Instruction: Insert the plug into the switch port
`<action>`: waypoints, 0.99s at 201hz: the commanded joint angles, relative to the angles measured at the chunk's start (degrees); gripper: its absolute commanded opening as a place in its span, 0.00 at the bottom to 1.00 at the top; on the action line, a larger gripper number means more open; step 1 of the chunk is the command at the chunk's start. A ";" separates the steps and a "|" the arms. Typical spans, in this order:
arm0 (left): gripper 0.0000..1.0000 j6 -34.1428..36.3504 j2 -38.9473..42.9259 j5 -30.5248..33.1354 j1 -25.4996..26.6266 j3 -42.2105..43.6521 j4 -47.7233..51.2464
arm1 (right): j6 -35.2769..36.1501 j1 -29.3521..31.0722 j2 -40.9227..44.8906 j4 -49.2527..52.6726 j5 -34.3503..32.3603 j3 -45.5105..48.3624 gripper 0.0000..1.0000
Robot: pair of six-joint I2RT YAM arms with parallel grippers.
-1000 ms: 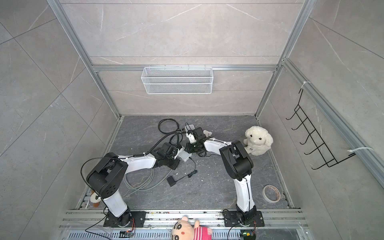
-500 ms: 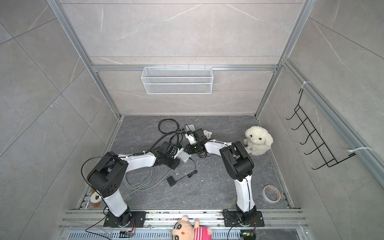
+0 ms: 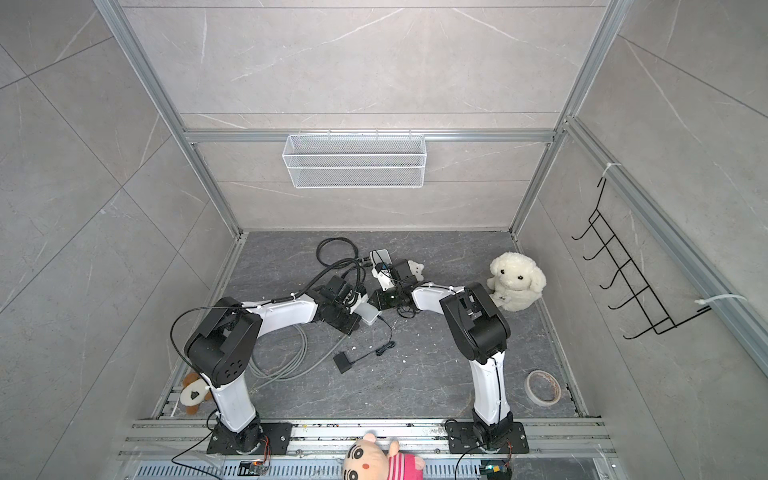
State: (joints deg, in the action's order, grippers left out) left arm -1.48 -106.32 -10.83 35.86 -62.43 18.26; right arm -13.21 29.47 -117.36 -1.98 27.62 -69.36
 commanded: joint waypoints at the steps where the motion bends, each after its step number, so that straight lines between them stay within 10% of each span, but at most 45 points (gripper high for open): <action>1: 0.00 0.47 -7.61 4.47 -0.50 -1.76 -17.97 | -4.58 8.58 -1.85 13.28 21.19 7.12 0.18; 143: 0.00 5.42 -12.68 -0.59 -2.64 -15.64 -15.00 | 2.53 12.75 -3.23 20.96 28.01 4.21 0.18; 199: 0.11 4.03 -8.19 -0.25 -2.63 -9.85 -13.84 | -0.09 8.28 -1.16 23.75 18.66 -1.99 0.22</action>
State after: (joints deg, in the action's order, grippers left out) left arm 2.79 -113.10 -16.99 33.39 -74.22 32.80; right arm -10.28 29.61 -116.99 2.94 27.20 -71.42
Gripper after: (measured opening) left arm 0.098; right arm 0.217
